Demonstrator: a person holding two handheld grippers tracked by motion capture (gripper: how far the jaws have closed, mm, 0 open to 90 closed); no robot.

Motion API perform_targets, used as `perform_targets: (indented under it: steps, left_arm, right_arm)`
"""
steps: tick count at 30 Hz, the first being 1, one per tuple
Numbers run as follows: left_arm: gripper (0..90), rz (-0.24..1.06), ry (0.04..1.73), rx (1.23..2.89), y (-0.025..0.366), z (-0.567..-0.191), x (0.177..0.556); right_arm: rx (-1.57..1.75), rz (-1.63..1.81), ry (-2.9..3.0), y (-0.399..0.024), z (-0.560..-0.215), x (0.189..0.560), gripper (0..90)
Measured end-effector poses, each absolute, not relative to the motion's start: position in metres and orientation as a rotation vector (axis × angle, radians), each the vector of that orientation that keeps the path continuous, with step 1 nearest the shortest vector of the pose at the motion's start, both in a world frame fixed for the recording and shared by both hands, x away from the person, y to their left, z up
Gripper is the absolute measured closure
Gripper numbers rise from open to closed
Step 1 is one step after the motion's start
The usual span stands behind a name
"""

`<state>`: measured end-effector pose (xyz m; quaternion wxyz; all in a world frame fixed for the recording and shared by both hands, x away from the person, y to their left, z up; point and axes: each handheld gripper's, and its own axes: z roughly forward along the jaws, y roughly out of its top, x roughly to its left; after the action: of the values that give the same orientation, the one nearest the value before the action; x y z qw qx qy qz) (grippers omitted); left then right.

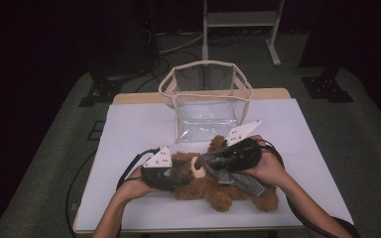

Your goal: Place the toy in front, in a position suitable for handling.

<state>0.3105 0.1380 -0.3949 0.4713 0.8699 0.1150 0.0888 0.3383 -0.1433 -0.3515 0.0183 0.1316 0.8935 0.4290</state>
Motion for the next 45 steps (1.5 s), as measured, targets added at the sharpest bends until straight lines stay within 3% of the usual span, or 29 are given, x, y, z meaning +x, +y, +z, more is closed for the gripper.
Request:
perform_targets:
  steps: [16,31,45]
  left_arm:
    - [43.9,0.219,0.206,2.130,0.111,-0.395,0.302]
    - [42.4,0.235,0.122,2.196,0.113,-0.395,0.289]
    - [42.0,0.266,0.084,2.219,0.111,-0.393,0.286]
  right_arm:
    - [0.514,1.373,2.785,-0.166,-0.352,0.343,68.2]
    - [0.478,1.335,2.900,-0.110,-0.352,0.379,68.2]
    - [0.483,1.266,2.932,-0.100,-0.354,0.386,68.2]
